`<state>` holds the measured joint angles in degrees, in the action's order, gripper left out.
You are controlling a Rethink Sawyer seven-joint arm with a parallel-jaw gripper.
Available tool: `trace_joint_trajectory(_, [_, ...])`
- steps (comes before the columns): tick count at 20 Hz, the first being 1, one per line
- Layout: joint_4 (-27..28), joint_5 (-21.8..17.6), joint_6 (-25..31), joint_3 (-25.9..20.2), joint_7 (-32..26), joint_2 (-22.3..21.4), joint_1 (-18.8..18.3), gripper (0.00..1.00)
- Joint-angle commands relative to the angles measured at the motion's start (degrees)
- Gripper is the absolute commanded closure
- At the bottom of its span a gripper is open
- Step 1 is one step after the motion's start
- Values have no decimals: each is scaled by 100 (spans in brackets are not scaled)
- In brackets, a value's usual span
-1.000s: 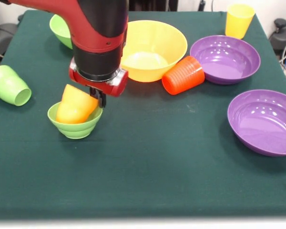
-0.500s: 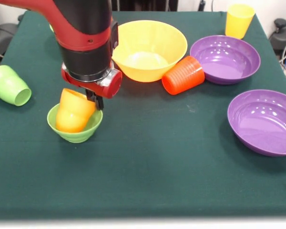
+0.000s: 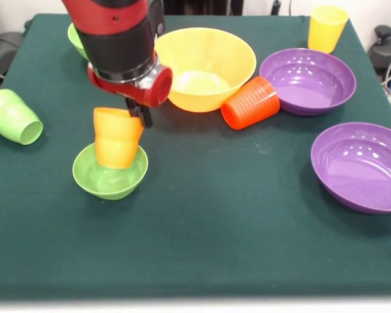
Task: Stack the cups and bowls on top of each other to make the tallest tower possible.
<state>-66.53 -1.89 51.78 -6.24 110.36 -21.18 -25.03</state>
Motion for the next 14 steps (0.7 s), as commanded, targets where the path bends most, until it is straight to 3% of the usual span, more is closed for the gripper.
trace_joint_trajectory(1, [-582, 155, 44, -729, -337, -195, -61, 100])
trace_joint_trajectory(6, [-279, 76, 63, -745, -391, 26, -78, 100])
trace_joint_trajectory(11, [480, -75, 612, -618, -427, 438, -51, 100])
trace_joint_trajectory(14, [380, -144, 661, -579, -519, 400, -54, 100])
